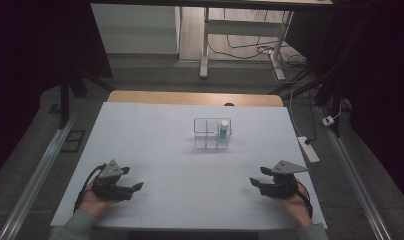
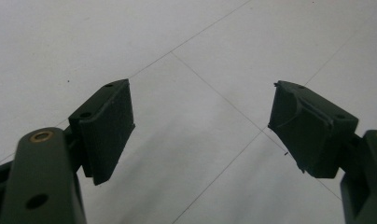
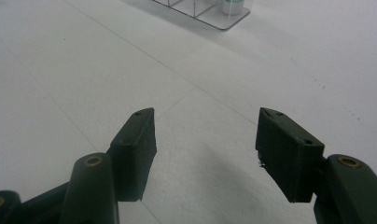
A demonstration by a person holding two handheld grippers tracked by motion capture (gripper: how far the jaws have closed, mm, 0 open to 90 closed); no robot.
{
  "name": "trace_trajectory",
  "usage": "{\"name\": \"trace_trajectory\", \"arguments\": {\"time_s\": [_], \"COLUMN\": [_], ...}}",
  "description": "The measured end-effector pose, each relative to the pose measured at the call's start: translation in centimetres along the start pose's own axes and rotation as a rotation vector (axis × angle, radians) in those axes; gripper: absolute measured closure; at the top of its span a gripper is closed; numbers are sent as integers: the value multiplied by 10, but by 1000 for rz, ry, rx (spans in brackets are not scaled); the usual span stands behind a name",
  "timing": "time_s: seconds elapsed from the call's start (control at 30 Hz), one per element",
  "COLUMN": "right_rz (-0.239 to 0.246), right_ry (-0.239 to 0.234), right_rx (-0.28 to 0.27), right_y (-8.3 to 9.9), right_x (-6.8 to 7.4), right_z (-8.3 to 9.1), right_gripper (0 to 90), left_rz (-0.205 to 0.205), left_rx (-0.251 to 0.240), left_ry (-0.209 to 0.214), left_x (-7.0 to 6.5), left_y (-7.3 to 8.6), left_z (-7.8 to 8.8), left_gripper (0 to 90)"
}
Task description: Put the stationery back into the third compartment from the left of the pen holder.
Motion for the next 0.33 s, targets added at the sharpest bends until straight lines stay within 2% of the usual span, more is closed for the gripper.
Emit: {"name": "trace_trajectory", "arguments": {"time_s": [0.33], "right_rz": [3], "right_ry": [-2], "right_rx": [-3], "right_y": [0], "right_x": [1], "right_z": [0], "right_gripper": [381], "left_rz": [3], "left_rx": [-2], "left_ry": [-2], "left_x": [1], "left_y": [0], "left_z": [1], "left_gripper": [213]}}
Point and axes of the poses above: each handheld gripper's, and its own axes: z roughly backward along the jaws, y roughly out of its underside, x roughly to its left, the point moved 1 cm from there along -z, roughly forward along the jaws, and after that the axes turned 15 degrees about -z, right-handed, at the moved point
